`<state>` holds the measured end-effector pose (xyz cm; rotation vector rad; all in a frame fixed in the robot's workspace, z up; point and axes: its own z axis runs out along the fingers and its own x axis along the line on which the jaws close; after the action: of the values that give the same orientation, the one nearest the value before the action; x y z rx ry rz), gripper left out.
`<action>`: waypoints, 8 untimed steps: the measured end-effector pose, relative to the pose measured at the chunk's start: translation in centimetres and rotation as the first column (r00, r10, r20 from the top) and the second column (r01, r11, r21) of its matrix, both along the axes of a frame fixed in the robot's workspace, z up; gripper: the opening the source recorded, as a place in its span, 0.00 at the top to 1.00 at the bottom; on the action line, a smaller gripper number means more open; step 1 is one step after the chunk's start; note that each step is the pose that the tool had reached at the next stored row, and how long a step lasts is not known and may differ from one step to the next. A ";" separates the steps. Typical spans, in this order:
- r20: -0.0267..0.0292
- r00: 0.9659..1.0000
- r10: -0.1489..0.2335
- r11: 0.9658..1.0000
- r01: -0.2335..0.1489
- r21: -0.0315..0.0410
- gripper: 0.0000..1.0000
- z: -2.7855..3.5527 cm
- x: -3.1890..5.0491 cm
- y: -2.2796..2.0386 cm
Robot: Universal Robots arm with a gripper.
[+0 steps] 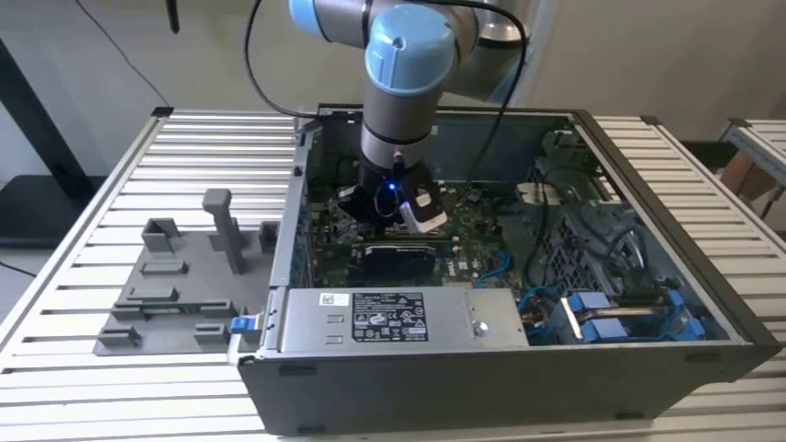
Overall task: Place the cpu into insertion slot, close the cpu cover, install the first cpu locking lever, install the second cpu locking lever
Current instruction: 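Install the first cpu locking lever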
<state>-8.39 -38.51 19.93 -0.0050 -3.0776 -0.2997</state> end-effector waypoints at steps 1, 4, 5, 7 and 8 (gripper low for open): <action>-0.001 1.000 0.000 1.000 0.000 0.001 0.89 0.23 0.01 0.02; -0.004 1.000 0.000 1.000 0.000 0.002 0.89 1.47 0.01 0.04; -0.005 1.000 0.000 1.000 0.000 0.002 0.89 1.92 0.02 0.04; -0.006 1.000 0.000 1.000 0.000 0.002 0.89 2.82 0.02 0.04; -0.006 1.000 0.000 1.000 0.000 0.002 0.89 3.29 0.04 0.04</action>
<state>-8.35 -38.47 23.22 -0.0057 -3.0710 -0.3021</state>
